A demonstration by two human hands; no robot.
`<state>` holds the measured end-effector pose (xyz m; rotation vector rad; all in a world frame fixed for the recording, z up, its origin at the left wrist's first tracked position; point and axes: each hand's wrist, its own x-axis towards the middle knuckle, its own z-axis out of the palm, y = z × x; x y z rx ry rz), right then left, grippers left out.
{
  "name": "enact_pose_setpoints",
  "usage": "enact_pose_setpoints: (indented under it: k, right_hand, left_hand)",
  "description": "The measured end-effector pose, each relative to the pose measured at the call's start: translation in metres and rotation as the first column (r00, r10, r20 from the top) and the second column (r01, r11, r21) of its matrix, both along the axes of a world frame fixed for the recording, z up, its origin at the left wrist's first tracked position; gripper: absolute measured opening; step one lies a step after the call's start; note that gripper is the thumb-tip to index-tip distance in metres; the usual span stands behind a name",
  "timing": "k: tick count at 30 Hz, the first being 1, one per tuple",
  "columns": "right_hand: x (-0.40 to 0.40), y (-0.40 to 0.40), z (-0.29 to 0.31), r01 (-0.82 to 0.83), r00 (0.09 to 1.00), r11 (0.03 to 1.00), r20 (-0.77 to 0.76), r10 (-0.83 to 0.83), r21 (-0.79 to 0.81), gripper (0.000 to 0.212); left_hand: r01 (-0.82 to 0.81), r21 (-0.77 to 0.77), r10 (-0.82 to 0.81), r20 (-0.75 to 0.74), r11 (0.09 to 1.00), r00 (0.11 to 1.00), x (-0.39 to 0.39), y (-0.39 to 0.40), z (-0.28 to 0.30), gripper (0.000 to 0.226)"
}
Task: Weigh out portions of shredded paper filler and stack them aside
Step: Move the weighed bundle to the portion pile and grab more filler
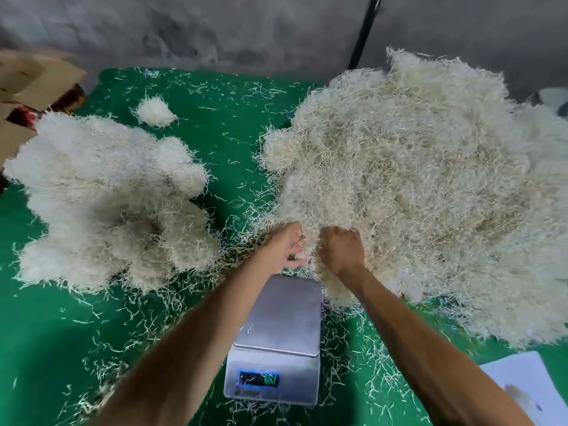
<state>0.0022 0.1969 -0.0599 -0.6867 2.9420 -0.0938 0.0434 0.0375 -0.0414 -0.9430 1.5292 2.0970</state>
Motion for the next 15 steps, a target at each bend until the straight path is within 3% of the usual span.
enact_pose_setpoints:
  k: [2,3,4,6,9,11,13,15]
  right_hand:
    - [0.009,-0.012,0.012,-0.067,0.996,0.977,-0.077,0.052,-0.204,0.015]
    - [0.013,-0.020,0.023,-0.125,0.990,0.938,-0.109,0.094,-0.324,0.015]
    - [0.017,-0.030,0.035,-0.188,0.981,0.888,-0.132,0.145,-0.420,0.016]
    - [0.028,-0.045,0.062,-0.301,0.953,0.801,-0.185,0.239,-0.517,0.023]
    - [0.040,-0.049,0.087,-0.380,0.911,0.775,-0.351,0.218,-0.505,0.034]
    - [0.048,-0.045,0.093,-0.280,0.930,0.768,-0.361,0.068,-0.576,0.038]
    - [0.058,-0.049,0.100,-0.047,0.983,0.693,-0.158,-0.097,-0.720,0.047]
    - [0.068,-0.061,0.109,0.257,0.966,0.544,0.203,-0.158,-0.799,0.062]
  left_hand:
    - [-0.009,0.107,0.006,0.031,0.994,1.000,0.006,0.000,0.006,0.075]
    - [-0.039,0.231,0.033,0.032,0.972,0.999,0.008,-0.002,0.014,0.085]
    - [-0.078,0.351,0.076,0.019,0.933,0.997,0.008,-0.004,0.024,0.086]
    - [-0.174,0.401,0.200,-0.022,0.899,0.980,0.009,-0.011,0.044,0.075]
    - [-0.340,0.032,0.340,-0.185,0.940,0.922,0.014,-0.034,0.072,0.077]
    - [-0.373,-0.110,0.330,-0.287,0.921,0.899,0.021,-0.053,0.096,0.087]
    - [-0.470,-0.119,0.396,-0.383,0.875,0.835,0.027,-0.071,0.124,0.085]
    - [-0.553,-0.022,0.485,-0.452,0.833,0.749,0.034,-0.081,0.159,0.079]
